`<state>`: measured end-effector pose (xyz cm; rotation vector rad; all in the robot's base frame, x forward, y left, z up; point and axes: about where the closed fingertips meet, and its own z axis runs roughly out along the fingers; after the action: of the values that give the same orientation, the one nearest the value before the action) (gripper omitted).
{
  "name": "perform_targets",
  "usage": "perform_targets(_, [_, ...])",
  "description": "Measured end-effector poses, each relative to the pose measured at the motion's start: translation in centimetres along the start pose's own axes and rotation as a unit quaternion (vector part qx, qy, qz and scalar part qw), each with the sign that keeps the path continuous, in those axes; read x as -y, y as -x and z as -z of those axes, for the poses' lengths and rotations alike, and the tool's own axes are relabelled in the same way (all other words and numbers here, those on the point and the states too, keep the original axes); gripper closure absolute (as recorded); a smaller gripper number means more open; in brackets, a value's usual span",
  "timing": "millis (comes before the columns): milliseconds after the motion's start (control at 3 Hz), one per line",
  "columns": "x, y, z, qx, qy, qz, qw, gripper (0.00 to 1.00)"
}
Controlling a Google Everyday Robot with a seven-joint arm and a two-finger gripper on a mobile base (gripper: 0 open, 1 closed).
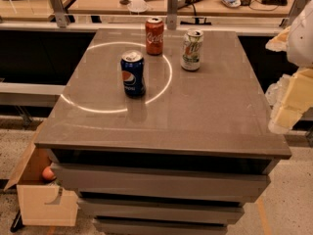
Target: Knock 7up can over
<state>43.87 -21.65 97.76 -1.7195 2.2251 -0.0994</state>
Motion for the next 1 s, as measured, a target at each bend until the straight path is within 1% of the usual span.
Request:
perform_targets(333, [0.1,0.1,0.1,0.004,-0.003,0.0,1.0,0.0])
perform_targets(667, [1.4,-0.1,-0.2,0.044,-0.018,-0.014,0.9988,0.0])
perform_targets(1000, [8.0,-0.8,-2.1,0.187,-0.066,-0.045,0.9791,0.0])
